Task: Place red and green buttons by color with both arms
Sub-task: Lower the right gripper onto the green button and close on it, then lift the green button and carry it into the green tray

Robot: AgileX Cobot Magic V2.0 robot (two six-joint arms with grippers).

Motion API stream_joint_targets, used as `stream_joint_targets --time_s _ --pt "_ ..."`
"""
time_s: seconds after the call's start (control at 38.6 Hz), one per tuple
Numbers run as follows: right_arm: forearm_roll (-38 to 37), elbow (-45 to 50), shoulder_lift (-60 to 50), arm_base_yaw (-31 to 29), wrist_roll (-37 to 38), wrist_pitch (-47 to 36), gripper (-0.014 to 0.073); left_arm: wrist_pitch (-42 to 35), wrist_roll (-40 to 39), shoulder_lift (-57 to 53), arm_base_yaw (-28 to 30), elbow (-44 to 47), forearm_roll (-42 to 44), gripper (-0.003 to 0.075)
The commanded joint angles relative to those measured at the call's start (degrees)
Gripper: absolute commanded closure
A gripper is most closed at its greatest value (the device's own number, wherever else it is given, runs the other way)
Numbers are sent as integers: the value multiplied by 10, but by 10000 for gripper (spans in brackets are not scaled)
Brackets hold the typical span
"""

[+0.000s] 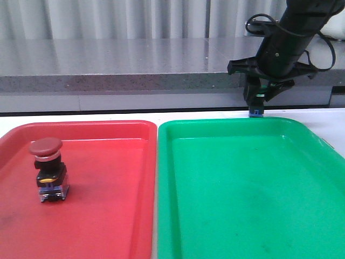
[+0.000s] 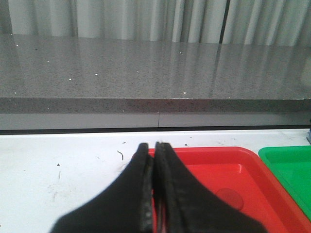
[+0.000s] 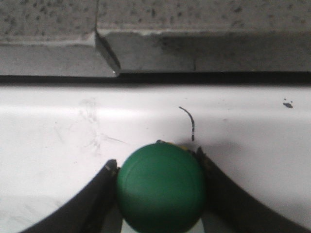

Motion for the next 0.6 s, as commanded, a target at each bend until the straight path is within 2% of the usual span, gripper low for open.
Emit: stream_joint_targets --time_s 0.0,0.31,0.57 --pt "-2 -20 -53 -2 1 -33 418 -47 -6 6 2 -15 -4 740" --pt "-2 -4 -129 9 -14 2 423 -47 -6 6 2 -15 -4 740" --pt "-2 158 -260 44 -15 -54 423 -47 -6 6 2 -15 -4 740"
